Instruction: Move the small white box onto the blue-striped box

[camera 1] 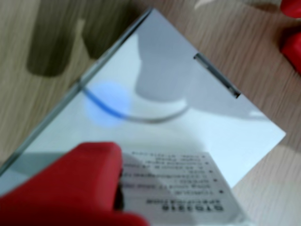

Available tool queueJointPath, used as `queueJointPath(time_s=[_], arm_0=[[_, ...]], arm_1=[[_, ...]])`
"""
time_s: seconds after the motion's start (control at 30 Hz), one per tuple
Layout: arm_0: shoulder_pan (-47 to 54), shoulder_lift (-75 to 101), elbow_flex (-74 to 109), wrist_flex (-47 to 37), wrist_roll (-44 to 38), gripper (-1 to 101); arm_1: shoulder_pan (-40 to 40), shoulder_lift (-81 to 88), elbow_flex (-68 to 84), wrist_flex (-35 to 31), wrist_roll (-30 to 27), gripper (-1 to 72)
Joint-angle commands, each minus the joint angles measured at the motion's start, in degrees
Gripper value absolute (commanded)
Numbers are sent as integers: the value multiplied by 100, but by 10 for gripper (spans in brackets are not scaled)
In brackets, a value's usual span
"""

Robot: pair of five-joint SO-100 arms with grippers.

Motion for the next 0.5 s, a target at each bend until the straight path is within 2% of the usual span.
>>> queueJointPath(time_s=[0.0,0.27,0.47], arm_0=[[272,149,-53,158,-202,177],[-686,1863,598,167,431,180],[-1477,2153,1002,167,861,179]], arm_1=[[70,158,-79,97,-9,5],[70,158,-79,97,-9,5],[70,158,-79,97,-9,5]])
